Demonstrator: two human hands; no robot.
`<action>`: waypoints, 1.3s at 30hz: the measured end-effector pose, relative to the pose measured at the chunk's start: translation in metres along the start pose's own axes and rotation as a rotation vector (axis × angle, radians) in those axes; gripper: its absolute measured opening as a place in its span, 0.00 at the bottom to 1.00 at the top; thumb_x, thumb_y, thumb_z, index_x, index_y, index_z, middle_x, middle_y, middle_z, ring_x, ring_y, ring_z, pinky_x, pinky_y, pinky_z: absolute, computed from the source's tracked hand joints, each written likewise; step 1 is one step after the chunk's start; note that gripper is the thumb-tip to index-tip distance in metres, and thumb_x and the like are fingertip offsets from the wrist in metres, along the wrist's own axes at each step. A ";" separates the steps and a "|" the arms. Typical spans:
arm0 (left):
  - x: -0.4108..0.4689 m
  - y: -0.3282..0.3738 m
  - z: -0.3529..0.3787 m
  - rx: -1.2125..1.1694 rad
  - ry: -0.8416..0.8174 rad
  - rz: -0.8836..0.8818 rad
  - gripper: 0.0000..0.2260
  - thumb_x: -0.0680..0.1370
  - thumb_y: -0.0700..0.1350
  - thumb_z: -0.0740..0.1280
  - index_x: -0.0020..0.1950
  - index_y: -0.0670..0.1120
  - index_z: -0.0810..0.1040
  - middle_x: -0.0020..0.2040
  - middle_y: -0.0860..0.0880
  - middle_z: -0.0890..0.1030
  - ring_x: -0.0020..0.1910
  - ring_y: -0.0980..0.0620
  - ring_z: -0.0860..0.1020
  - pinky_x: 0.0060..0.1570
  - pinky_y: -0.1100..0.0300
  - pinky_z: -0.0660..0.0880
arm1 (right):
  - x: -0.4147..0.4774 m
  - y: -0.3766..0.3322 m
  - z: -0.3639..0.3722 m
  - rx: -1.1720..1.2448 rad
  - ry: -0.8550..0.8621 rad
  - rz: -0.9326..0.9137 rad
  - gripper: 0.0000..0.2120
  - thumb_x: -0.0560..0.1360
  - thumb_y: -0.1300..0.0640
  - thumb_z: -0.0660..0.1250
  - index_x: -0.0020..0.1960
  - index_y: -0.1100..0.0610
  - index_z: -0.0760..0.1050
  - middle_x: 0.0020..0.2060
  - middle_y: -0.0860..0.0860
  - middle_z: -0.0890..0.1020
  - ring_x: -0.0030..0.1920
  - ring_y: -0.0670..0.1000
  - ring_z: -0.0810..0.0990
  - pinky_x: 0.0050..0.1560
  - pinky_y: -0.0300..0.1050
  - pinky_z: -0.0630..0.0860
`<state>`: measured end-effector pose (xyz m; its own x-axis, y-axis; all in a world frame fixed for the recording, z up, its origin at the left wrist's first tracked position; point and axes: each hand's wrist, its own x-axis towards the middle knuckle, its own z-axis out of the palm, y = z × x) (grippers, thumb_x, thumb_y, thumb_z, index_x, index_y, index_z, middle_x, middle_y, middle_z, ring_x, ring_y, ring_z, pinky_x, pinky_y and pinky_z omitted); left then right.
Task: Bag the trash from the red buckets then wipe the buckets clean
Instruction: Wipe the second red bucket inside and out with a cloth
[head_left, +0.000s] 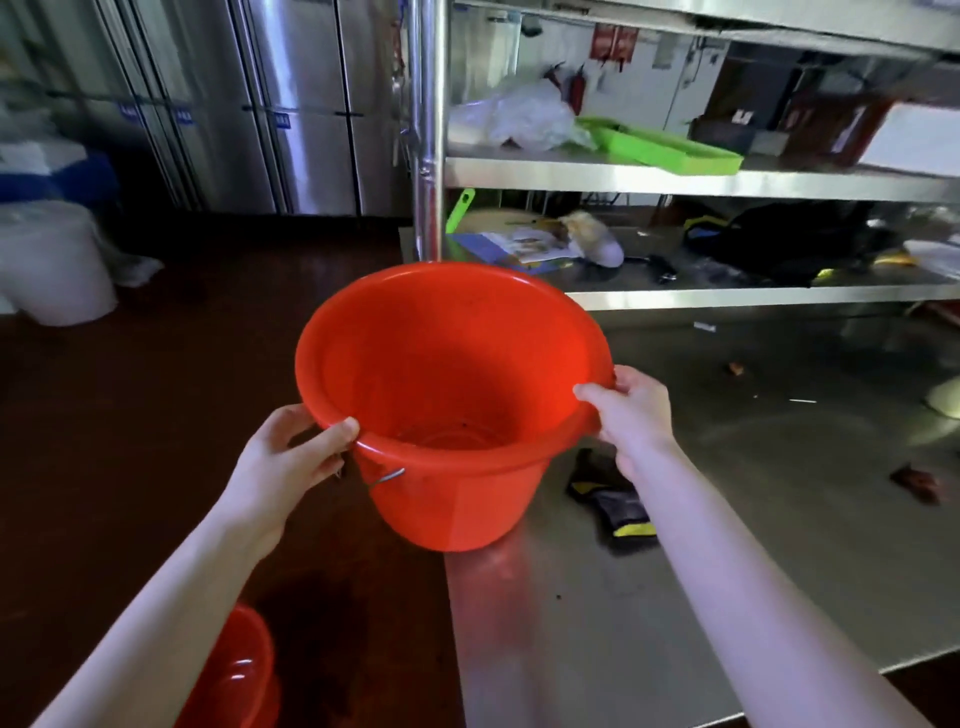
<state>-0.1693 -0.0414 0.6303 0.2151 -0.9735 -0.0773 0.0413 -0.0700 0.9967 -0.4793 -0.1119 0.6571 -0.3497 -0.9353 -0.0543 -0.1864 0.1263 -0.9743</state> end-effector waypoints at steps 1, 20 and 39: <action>0.000 -0.002 0.017 0.010 0.016 -0.012 0.28 0.66 0.54 0.76 0.62 0.45 0.76 0.57 0.47 0.82 0.55 0.50 0.82 0.57 0.51 0.78 | 0.013 0.005 -0.010 0.000 -0.025 0.018 0.06 0.72 0.60 0.72 0.47 0.53 0.79 0.45 0.52 0.84 0.47 0.55 0.84 0.45 0.52 0.83; 0.005 -0.028 0.172 1.107 -0.010 0.647 0.26 0.75 0.65 0.62 0.60 0.46 0.80 0.59 0.51 0.79 0.75 0.42 0.62 0.72 0.33 0.50 | 0.129 0.209 -0.093 -0.848 -0.576 -0.107 0.27 0.79 0.46 0.62 0.74 0.55 0.65 0.72 0.56 0.69 0.71 0.56 0.68 0.69 0.47 0.65; 0.018 -0.036 0.220 1.072 0.056 0.735 0.21 0.75 0.60 0.62 0.57 0.46 0.82 0.50 0.49 0.80 0.67 0.40 0.71 0.70 0.36 0.53 | 0.111 0.215 -0.147 -0.502 -0.008 0.067 0.13 0.77 0.49 0.67 0.48 0.59 0.78 0.46 0.59 0.81 0.51 0.61 0.79 0.45 0.45 0.66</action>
<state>-0.3814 -0.1044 0.5981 -0.1045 -0.8497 0.5169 -0.8929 0.3090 0.3275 -0.6930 -0.1397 0.4739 -0.3696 -0.9218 -0.1170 -0.5828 0.3281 -0.7434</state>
